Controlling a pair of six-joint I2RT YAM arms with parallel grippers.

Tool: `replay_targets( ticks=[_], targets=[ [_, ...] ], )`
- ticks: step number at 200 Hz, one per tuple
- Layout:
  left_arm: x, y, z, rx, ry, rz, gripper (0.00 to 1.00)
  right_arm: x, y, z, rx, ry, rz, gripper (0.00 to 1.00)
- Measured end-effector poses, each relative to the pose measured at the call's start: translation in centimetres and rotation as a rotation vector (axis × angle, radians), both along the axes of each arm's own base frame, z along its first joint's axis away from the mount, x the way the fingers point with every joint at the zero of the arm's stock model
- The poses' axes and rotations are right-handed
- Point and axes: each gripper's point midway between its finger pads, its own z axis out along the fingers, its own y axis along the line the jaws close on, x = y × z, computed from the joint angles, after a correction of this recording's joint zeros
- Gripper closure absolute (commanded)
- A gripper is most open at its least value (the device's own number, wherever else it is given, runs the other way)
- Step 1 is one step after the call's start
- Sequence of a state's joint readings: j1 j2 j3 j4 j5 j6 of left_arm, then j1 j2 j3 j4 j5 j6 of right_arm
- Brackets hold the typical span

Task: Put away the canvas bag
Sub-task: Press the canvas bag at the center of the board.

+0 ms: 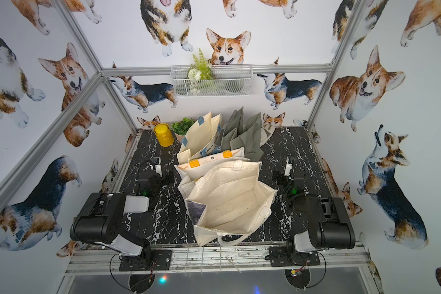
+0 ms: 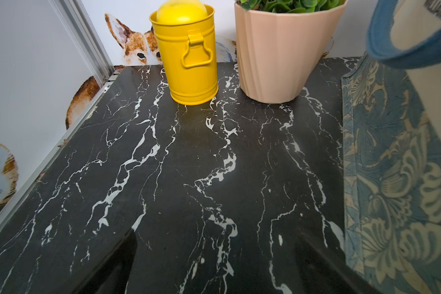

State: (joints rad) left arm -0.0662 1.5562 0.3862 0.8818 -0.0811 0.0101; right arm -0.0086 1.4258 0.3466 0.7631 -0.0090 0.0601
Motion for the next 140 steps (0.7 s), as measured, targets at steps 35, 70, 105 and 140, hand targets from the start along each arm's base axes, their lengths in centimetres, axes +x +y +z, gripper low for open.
replay_targets(
  ticks=[35, 70, 105, 140],
  targets=[
    [-1.3, -0.3, 3.3, -0.008, -0.085, -0.027, 0.06, -1.4, -0.2, 5.7, 0.007, -0.117, -0.019, 0.00],
    [-3.0, -0.6, 9.8, 0.007, -0.194, -0.058, 0.04, -4.9, -2.2, 14.6, 0.024, -0.233, -0.143, 0.00],
    [-4.5, -2.2, 19.6, 0.045, -0.316, -0.169, 0.08, -8.8, -2.5, 19.9, 0.071, -0.192, -0.175, 0.05],
    [-4.9, -6.0, 26.6, 0.024, -0.284, -0.393, 0.20, -10.8, -1.9, 22.9, 0.118, 0.001, -0.176, 0.04]
  ],
)
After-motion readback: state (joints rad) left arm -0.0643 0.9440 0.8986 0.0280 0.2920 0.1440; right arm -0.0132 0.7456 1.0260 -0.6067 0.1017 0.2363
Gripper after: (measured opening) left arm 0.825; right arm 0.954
